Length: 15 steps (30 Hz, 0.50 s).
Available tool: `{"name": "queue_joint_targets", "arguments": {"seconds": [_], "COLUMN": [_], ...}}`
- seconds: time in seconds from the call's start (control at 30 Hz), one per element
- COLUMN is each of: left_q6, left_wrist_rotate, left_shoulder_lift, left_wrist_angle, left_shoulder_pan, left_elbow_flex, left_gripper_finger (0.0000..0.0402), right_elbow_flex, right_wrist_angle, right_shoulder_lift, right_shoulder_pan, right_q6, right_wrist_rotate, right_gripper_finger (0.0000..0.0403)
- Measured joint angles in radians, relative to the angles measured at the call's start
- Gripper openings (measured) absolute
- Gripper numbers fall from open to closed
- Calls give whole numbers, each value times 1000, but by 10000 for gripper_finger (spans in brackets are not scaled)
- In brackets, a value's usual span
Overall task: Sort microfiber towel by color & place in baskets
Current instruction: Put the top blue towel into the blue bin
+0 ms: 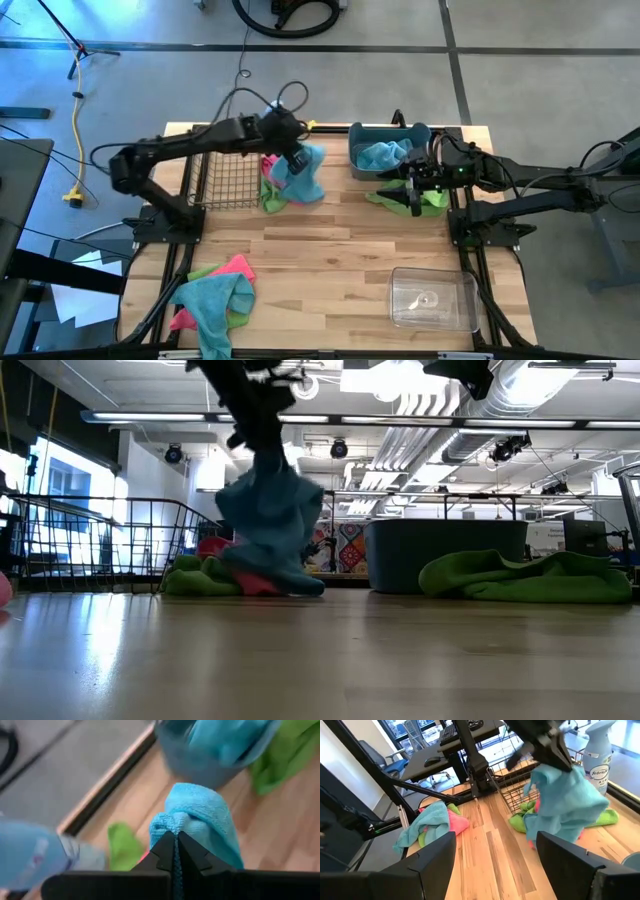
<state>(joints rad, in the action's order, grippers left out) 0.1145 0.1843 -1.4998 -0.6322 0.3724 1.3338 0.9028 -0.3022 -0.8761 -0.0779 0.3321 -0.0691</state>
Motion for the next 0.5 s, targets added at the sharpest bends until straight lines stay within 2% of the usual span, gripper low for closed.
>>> {"name": "queue_joint_targets", "arguments": {"seconds": [0.3,0.5], "left_q6": [-94,-138], "left_wrist_rotate": [5,12], "left_shoulder_lift": [137,138], "left_wrist_angle": [273,307], "left_shoulder_pan": [-83,-95], "left_elbow_flex": [0,88], "left_gripper_finger": [0,0], "right_elbow_flex": [0,0], "right_wrist_angle": [124,196], "right_shoulder_lift": [0,0], "right_shoulder_pan": [-1,-1], "right_q6": [-64,-140], "right_wrist_rotate": [36,70], "right_gripper_finger": [272,272]}}
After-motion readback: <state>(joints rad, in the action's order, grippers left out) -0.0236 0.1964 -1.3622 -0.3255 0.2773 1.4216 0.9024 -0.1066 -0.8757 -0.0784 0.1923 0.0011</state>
